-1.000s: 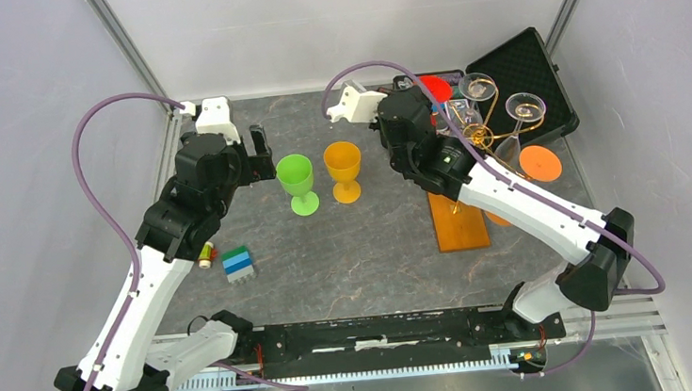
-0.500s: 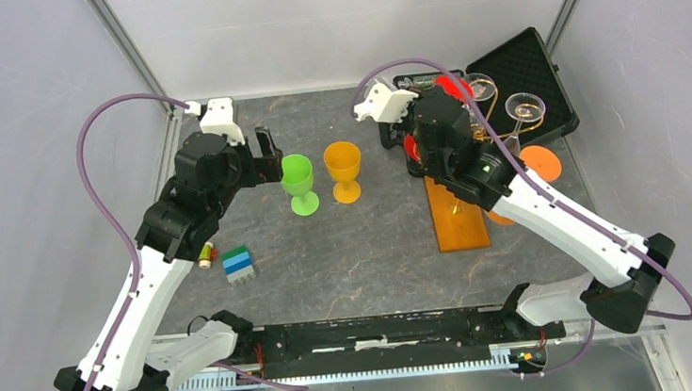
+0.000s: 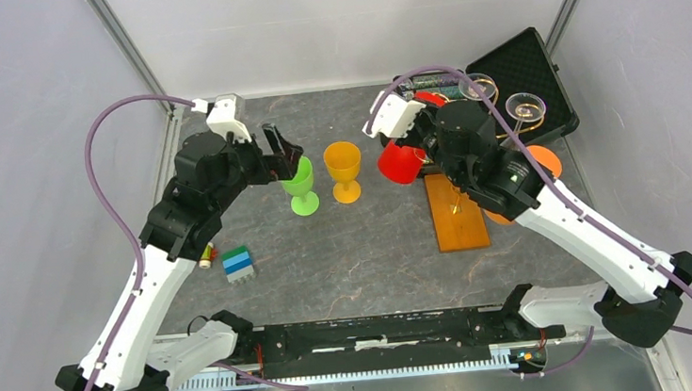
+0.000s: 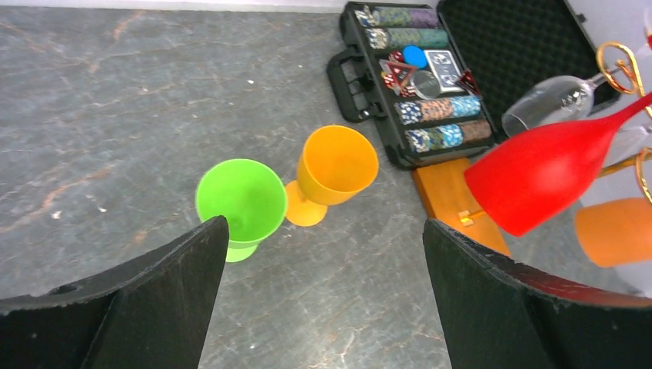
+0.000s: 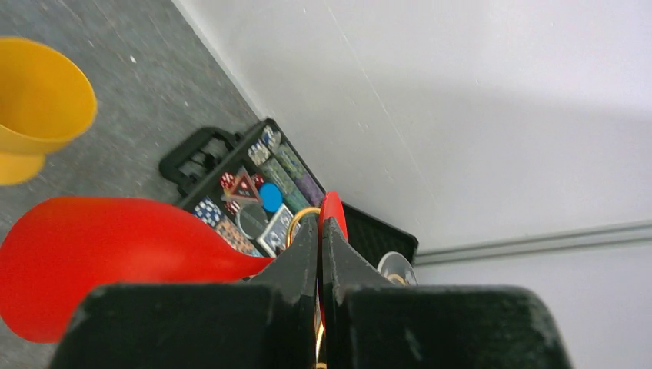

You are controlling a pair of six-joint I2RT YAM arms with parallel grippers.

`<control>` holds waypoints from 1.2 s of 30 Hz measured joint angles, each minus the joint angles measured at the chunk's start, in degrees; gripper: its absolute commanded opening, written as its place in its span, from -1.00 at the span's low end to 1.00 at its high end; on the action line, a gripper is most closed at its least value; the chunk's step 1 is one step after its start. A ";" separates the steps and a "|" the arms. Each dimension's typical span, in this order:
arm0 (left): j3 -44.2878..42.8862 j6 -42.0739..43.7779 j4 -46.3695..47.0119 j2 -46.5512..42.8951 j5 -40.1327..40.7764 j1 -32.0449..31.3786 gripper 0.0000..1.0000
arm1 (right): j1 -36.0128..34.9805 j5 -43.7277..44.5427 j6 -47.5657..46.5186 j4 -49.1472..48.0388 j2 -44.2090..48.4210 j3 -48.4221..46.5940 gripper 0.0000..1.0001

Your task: Take the wine glass off the wine glass rack

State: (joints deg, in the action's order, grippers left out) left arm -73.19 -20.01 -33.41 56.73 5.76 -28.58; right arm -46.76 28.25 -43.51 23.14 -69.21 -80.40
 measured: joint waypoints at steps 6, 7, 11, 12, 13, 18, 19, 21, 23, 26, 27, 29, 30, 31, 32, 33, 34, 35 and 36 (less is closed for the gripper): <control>3.08 -3.80 3.10 -0.11 -6.75 0.00 1.00 | 0.00 -7.10 4.57 -5.66 1.84 1.57 -1.00; 3.58 -4.48 3.63 -0.15 -8.02 0.00 1.00 | 0.00 -8.59 5.70 -6.99 2.08 1.97 -1.00; 4.59 -7.91 5.27 -0.59 -13.33 0.00 1.00 | 0.00 -13.66 10.84 -13.35 4.22 4.83 -1.00; 4.59 -9.46 5.66 -0.87 -14.38 0.00 1.00 | 0.00 -14.36 12.04 -14.75 4.83 5.42 -1.00; 4.59 -11.91 6.16 -1.42 -15.45 0.00 1.00 | 0.00 -15.41 13.57 -16.76 5.57 6.12 -1.00; 7.08 -25.40 12.72 -6.23 -19.19 0.00 1.00 | 0.00 -18.23 20.31 -25.51 8.68 8.35 -1.00; 7.69 -27.61 13.90 -7.06 -19.65 0.00 1.00 | 0.00 -18.69 21.40 -26.86 9.22 8.76 -1.00; 9.11 -32.92 17.11 -8.28 -20.41 0.00 0.96 | 0.00 -19.87 23.61 -29.53 10.19 9.64 -1.00; 10.10 -37.33 20.33 -8.50 -21.35 0.02 0.82 | 0.00 -21.44 25.79 -31.87 10.71 10.25 -1.00; 11.19 -42.62 25.51 -7.76 -23.10 0.02 0.50 | 0.00 -23.37 28.59 -34.91 10.86 11.37 -1.00; 11.74 -44.52 27.91 -7.10 -24.13 0.02 0.40 | 0.00 -23.71 29.20 -35.65 10.86 11.78 -1.00; 13.05 -47.58 30.75 -6.14 -25.20 0.39 0.30 | 0.20 -23.50 29.83 -37.73 10.88 12.59 -1.00; 13.99 -49.05 32.61 -5.75 -25.57 0.63 0.26 | 0.42 -23.23 30.05 -38.49 10.88 12.92 -1.00; 14.93 -50.40 34.03 -5.62 -25.83 0.79 0.23 | 0.50 -22.99 30.14 -39.30 10.82 13.33 -1.00; 15.87 -51.63 35.19 -5.62 -25.90 0.92 0.22 | 0.52 -22.69 30.23 -39.91 10.80 13.75 -1.00; 16.61 -52.70 36.20 -5.66 -25.92 1.07 0.22 | 0.55 -22.27 30.23 -40.68 10.71 14.19 -1.00; 17.03 -53.29 36.87 -5.66 -25.90 1.18 0.23 | 0.57 -21.94 30.23 -41.27 10.64 14.53 -1.00; 17.35 -53.94 37.35 -5.66 -25.88 1.33 0.33 | 0.61 -21.64 30.25 -42.10 10.56 14.99 -1.00; 17.51 -54.40 37.62 -5.66 -25.86 1.51 0.51 | 0.70 -21.42 30.23 -43.17 10.47 15.50 -1.00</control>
State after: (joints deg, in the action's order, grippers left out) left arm -55.68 -74.41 4.21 51.07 -20.10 -27.07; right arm -46.06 6.83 -13.28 -20.03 -58.74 -64.90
